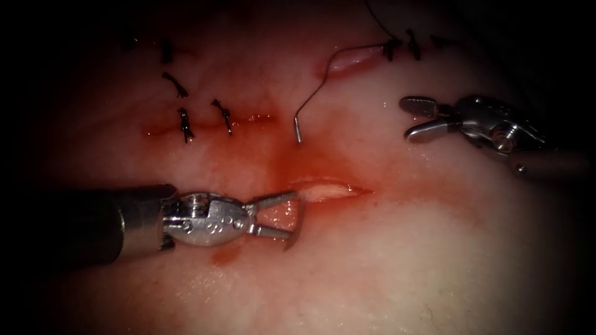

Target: Wound Closure

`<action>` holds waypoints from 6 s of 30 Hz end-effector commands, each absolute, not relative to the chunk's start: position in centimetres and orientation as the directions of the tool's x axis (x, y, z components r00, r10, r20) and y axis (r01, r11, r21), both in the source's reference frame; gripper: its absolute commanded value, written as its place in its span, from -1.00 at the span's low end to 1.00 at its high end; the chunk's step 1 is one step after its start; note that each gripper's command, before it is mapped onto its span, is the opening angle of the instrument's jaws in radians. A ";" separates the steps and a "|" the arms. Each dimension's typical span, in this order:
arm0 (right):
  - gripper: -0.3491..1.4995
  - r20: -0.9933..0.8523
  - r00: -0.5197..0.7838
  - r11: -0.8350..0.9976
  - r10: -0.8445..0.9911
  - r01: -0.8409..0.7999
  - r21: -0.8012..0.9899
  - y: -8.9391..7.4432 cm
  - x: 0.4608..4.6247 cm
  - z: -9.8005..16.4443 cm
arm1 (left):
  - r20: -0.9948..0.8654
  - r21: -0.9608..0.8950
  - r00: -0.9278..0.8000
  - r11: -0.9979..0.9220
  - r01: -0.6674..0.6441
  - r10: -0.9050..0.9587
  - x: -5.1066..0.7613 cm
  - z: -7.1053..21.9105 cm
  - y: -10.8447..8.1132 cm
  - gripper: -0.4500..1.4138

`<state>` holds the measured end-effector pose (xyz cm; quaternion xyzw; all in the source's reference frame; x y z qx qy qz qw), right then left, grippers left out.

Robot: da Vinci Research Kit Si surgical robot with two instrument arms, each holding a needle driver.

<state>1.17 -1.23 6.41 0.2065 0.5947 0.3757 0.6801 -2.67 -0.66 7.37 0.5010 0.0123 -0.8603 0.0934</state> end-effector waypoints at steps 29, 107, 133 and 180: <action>-0.31 -0.661 -0.035 0.625 0.750 -0.291 0.724 -1.3 1.50 6.4 | -0.941 -0.099 -0.319 -0.994 -0.043 0.108 -2.94 7.5 -0.8 -1.00; 0.67 0.177 -0.124 -0.196 0.976 -0.162 0.967 -1.8 2.50 5.6 | -0.680 0.577 -0.503 -0.813 0.082 -0.534 -3.07 6.4 -0.4 -1.00; 0.11 0.209 -0.122 -0.222 0.970 -0.108 0.969 -1.8 2.76 5.6 | -0.660 0.609 -0.482 -0.786 0.105 -0.576 -3.13 6.5 -0.4 -1.00; -1.00 -0.222 -0.345 0.112 0.912 -0.312 0.943 -1.3 2.55 5.8 | -0.849 -0.069 -0.526 -0.997 0.036 0.040 -2.41 6.8 0.2 -1.00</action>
